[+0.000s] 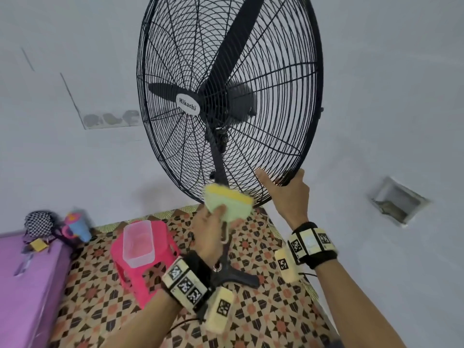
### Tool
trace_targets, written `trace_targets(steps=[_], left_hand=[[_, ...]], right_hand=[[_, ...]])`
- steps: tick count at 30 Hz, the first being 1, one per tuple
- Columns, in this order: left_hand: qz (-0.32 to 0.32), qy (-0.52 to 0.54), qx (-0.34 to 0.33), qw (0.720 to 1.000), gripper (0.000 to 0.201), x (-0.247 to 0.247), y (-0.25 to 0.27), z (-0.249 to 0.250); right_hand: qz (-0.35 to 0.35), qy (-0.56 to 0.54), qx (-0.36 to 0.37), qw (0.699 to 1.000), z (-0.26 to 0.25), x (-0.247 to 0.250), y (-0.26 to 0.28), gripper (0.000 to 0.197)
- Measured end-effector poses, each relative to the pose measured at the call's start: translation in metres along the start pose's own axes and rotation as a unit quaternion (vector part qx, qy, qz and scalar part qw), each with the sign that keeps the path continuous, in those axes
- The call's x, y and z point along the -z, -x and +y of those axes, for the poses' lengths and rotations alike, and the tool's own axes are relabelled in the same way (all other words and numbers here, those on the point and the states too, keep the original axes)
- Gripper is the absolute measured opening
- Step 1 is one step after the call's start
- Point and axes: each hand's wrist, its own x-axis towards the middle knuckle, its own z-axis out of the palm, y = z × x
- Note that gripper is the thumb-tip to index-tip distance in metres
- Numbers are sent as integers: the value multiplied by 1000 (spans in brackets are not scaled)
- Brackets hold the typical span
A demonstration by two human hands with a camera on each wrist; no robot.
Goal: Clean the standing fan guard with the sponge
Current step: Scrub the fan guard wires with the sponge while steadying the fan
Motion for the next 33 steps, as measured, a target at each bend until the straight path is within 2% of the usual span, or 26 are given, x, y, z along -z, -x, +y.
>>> trace_targets(steps=[3,6,8,10,12,16,19,24,26,29,33], left_hand=[[19,-17,-82,996,43,20,-22,41],[8,-95,-70,993,42,35,-50,81],[1,-125,-58,990,48,33,-67,108],[-21,-138,-82,987,54,27,-79,131],[-49,-128,-113,984,60,21,-86,150],[-82,-152,-182,968,55,2,-103,176],[-94,-179,-214,956,58,-8,-113,183],[-52,-252,-170,951,56,9,-129,173],[-61,-254,-180,948,56,7,-130,179],[-83,-256,-218,938,57,-7,-127,189],[-45,-297,-212,930,61,-1,-135,176]], right_hand=[[1,-1,-1,1000,2,1,1,93],[1,-4,5,1000,0,-2,2,90],[2,-3,6,1000,-2,-2,1,92],[6,-8,5,1000,-2,-1,-1,92],[7,-13,2,1000,0,-1,-2,83],[9,-13,4,1000,5,-2,-1,76],[16,-16,6,1000,4,-2,-1,72],[-7,-16,-6,1000,2,6,-10,69],[-13,-31,-17,999,-2,10,-13,73],[34,-91,-14,995,-10,11,-19,84],[72,-125,-9,989,-18,11,-27,87]])
